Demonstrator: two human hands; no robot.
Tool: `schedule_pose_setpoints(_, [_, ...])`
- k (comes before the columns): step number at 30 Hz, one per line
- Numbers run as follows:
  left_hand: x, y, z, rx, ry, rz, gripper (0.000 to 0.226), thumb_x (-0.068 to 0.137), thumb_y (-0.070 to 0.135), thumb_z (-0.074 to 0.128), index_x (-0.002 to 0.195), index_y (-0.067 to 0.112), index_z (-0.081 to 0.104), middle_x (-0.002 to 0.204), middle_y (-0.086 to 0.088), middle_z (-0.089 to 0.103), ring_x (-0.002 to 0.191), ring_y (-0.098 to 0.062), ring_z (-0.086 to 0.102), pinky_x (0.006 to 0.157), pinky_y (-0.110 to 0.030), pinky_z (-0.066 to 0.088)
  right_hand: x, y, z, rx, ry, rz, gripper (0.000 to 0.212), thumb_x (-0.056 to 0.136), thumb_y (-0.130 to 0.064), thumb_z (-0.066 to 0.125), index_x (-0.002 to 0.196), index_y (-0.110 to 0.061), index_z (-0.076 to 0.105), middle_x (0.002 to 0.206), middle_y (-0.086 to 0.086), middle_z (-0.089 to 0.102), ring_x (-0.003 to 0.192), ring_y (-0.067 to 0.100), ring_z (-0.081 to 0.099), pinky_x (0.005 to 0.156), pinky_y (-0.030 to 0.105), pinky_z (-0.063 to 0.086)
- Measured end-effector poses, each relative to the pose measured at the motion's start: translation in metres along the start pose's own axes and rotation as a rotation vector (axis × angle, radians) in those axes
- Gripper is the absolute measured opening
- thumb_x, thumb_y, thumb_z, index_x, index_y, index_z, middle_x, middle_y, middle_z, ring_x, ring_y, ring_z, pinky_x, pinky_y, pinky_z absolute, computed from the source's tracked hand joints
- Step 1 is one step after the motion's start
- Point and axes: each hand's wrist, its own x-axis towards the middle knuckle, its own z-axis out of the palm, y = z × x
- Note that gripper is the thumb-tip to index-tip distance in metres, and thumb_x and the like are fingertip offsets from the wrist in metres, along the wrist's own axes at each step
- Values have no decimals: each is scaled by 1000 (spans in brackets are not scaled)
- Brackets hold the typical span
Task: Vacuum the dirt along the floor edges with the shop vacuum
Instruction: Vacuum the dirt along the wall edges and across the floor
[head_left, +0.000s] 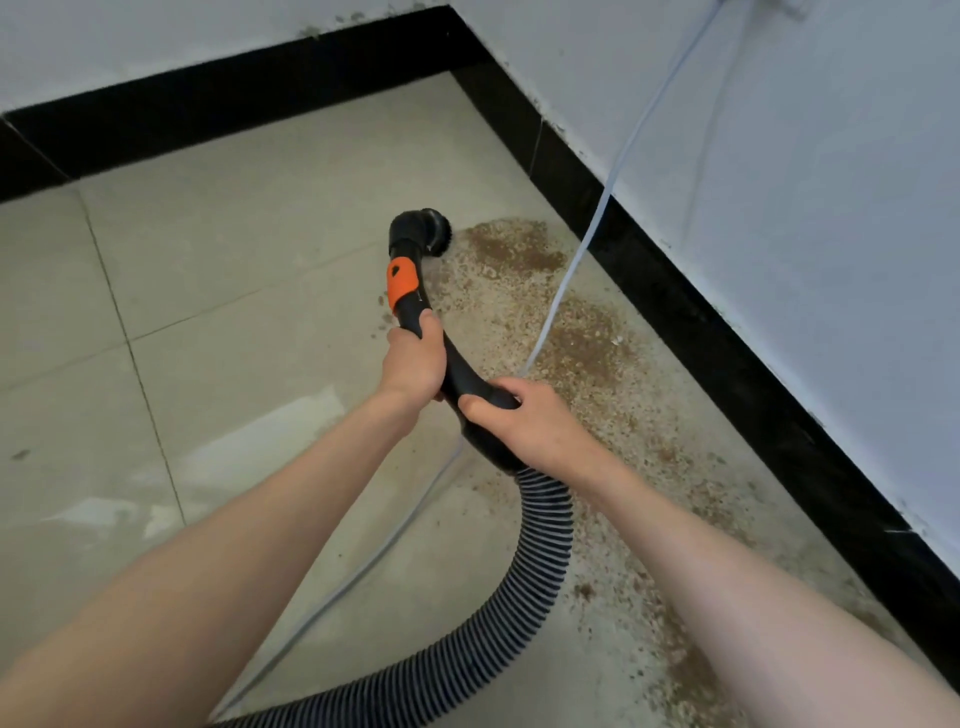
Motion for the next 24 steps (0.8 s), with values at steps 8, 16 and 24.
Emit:
schedule_pose_setpoints(8, [27, 25, 26, 61, -152, 60, 52, 100, 43, 29, 126, 0, 42, 93, -10, 54, 83, -27, 56, 70, -37, 50, 16, 3, -12, 117, 112, 63, 31, 83, -45, 64, 87, -15, 67, 81, 2, 68, 74, 18, 65, 62, 30, 48])
schedule_pose_setpoints(16, [41, 58, 58, 194, -304, 133, 44, 100, 43, 28, 102, 3, 49, 89, -11, 55, 84, -28, 57, 80, -41, 53, 24, 2, -31, 216, 259, 130, 40, 87, -43, 61, 98, -5, 64, 90, 5, 67, 77, 17, 61, 68, 30, 44])
schedule_pose_setpoints(24, [46, 55, 46, 204, -275, 140, 42, 101, 41, 27, 106, 3, 46, 85, -10, 55, 81, -28, 56, 78, -40, 52, 29, -5, -18, 211, 237, 116, 36, 88, -41, 61, 100, -7, 64, 89, 4, 65, 76, 17, 60, 66, 29, 45])
